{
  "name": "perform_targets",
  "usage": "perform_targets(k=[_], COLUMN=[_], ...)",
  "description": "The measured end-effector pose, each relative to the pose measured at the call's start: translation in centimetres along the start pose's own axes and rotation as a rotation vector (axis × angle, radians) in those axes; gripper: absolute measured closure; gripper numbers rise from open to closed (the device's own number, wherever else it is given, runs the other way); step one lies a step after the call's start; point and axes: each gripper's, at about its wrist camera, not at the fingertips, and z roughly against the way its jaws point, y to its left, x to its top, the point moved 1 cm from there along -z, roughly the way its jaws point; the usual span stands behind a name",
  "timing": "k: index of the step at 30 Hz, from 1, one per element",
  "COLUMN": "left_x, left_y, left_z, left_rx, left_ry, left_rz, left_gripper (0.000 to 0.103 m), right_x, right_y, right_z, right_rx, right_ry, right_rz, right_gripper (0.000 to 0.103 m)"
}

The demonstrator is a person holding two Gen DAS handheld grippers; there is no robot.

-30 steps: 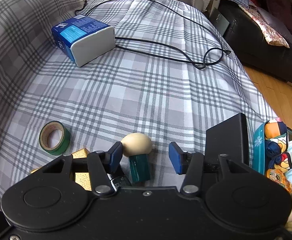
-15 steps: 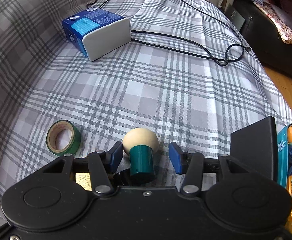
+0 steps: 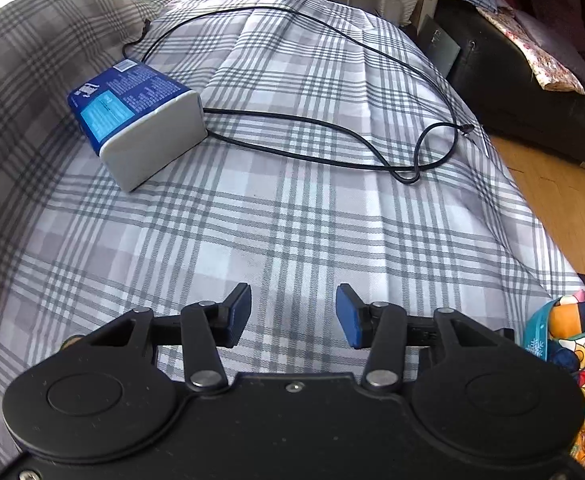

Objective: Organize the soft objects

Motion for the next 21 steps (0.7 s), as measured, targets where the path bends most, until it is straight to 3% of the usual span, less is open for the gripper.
perform_targets(k=[6, 9, 12, 16, 21], left_x=[0.0, -0.1, -0.1, 0.0, 0.0], left_y=[0.2, 0.2, 0.3, 0.3, 0.1], left_z=[0.2, 0.5, 0.6, 0.4, 0.0], left_rx=[-0.013, -0.018, -0.020, -0.016, -0.012], left_ry=[0.000, -0.005, -0.007, -0.005, 0.008], left_rz=[0.006, 0.008, 0.012, 0.018, 0.015], left_gripper=[0.013, 0.013, 0.013, 0.013, 0.013], right_x=[-2.8, -4.5, -6.2, -7.1, -6.7], right_y=[-0.5, 0.3, 1.5, 1.7, 1.0], right_z=[3.6, 5.1, 5.8, 5.8, 4.9], right_rx=[0.022, -0.042, -0.087, -0.017, 0.038], right_ry=[0.033, -0.008, -0.061, -0.029, 0.017], right_rz=[0.071, 0.229, 0.491, 0.719, 0.740], right_gripper=[0.056, 0.056, 0.056, 0.059, 0.059])
